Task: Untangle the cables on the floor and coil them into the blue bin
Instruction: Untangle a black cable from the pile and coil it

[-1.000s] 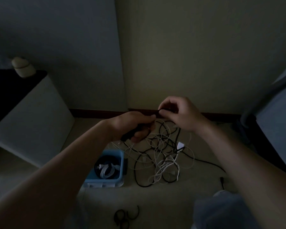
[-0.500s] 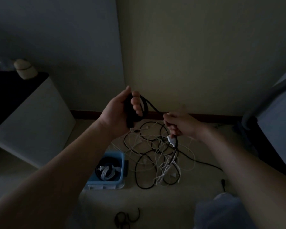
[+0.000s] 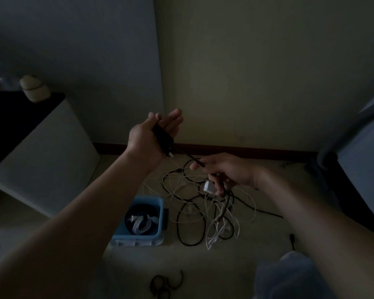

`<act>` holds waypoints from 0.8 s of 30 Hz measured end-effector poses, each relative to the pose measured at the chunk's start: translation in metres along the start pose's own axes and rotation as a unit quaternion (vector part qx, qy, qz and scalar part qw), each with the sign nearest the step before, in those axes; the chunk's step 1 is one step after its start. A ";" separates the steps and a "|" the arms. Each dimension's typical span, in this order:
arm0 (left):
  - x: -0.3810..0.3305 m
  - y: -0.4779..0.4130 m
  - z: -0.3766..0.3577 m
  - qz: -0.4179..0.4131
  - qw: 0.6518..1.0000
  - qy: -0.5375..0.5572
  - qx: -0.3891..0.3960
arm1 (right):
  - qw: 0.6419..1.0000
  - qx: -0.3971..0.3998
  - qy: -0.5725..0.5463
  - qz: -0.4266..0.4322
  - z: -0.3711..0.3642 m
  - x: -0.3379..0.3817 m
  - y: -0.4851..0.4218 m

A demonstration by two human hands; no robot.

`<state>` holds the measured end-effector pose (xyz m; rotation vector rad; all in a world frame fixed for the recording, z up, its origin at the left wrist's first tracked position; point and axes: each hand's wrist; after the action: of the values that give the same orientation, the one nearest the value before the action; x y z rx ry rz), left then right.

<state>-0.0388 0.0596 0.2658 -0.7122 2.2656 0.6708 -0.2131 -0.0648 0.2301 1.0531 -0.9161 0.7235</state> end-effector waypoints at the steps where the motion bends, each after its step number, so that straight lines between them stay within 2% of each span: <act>1: 0.002 0.000 -0.001 -0.014 1.000 -0.016 -0.010 | 1.000 0.010 -0.010 -0.011 0.000 0.001 0.001; 5: 0.011 0.003 -0.007 -0.114 0.984 -0.127 -0.048 | 0.999 0.016 0.024 -0.022 -0.005 0.003 0.000; 7: 0.019 0.002 -0.005 -0.176 0.949 -0.256 -0.045 | 0.999 0.002 0.045 0.015 -0.007 0.005 -0.002; 8: 0.024 0.001 -0.003 -0.209 0.917 -0.337 -0.038 | 0.999 -0.006 0.039 0.036 -0.008 0.007 -0.001; 10: 0.035 -0.001 0.005 -0.278 0.811 -0.514 -0.022 | 0.997 -0.016 0.029 0.065 -0.010 0.011 0.001; 11: 0.040 -0.001 0.008 -0.296 0.737 -0.607 -0.008 | 0.997 -0.016 0.029 0.073 -0.011 0.013 0.002; 12: 0.046 -0.001 0.012 -0.306 0.647 -0.698 0.009 | 0.996 -0.013 0.033 0.080 -0.011 0.014 0.003; 14: 0.054 0.000 0.018 -0.322 0.476 -0.817 0.055 | 0.993 -0.019 0.060 0.099 -0.010 0.013 0.004; 15: 0.054 0.000 0.019 -0.329 0.448 -0.829 0.068 | 0.990 -0.032 0.075 0.113 -0.009 0.012 0.005; 16: 0.053 0.001 0.020 -0.329 0.458 -0.822 0.080 | 0.986 -0.053 0.086 0.131 -0.007 0.010 0.005; 19: 0.049 0.006 0.012 -0.251 0.583 -0.761 0.131 | 0.974 -0.104 0.092 0.178 -0.001 0.008 0.006; 20: 0.048 0.007 0.010 -0.181 0.623 -0.744 0.158 | 0.973 -0.106 0.086 0.185 0.001 0.007 0.007; 22: 0.044 0.012 0.004 0.019 0.751 -0.628 0.204 | 0.972 -0.110 0.077 0.193 0.006 0.003 0.006; 23: 0.040 0.014 0.002 0.085 0.780 -0.581 0.216 | 0.970 -0.126 0.081 0.194 0.009 0.001 0.005; 24: 0.037 0.016 0.000 0.107 0.783 -0.565 0.236 | 0.966 -0.146 0.094 0.191 0.012 -0.001 0.005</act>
<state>-0.0727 0.0600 0.2435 0.2211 1.2550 0.4001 -0.2212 -0.0748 0.2333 0.5408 -1.0343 0.9563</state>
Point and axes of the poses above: each hand's wrist, its own y-axis away from the middle knuckle, its own z-axis out of the back of the hand, x = y × z, and after that the axes turned 8 degrees about -x, right-handed
